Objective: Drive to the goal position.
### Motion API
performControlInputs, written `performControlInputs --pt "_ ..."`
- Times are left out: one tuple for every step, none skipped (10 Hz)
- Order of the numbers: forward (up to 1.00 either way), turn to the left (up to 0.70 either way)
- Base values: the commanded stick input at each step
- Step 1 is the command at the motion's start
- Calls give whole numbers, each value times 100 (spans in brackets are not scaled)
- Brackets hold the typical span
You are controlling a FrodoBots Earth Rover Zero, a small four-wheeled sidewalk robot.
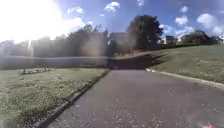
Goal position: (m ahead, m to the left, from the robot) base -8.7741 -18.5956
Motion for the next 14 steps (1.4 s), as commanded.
performControlInputs --pt "0 -69" --pt "0 -70" --pt "0 -70" --pt "0 -70" --pt "0 -70" --pt "0 -70" --pt "0 -70" --pt "0 -70" --pt "0 -70" --pt "0 -70" --pt "0 -70" --pt "0 -69" --pt "0 -56" --pt "0 -43"
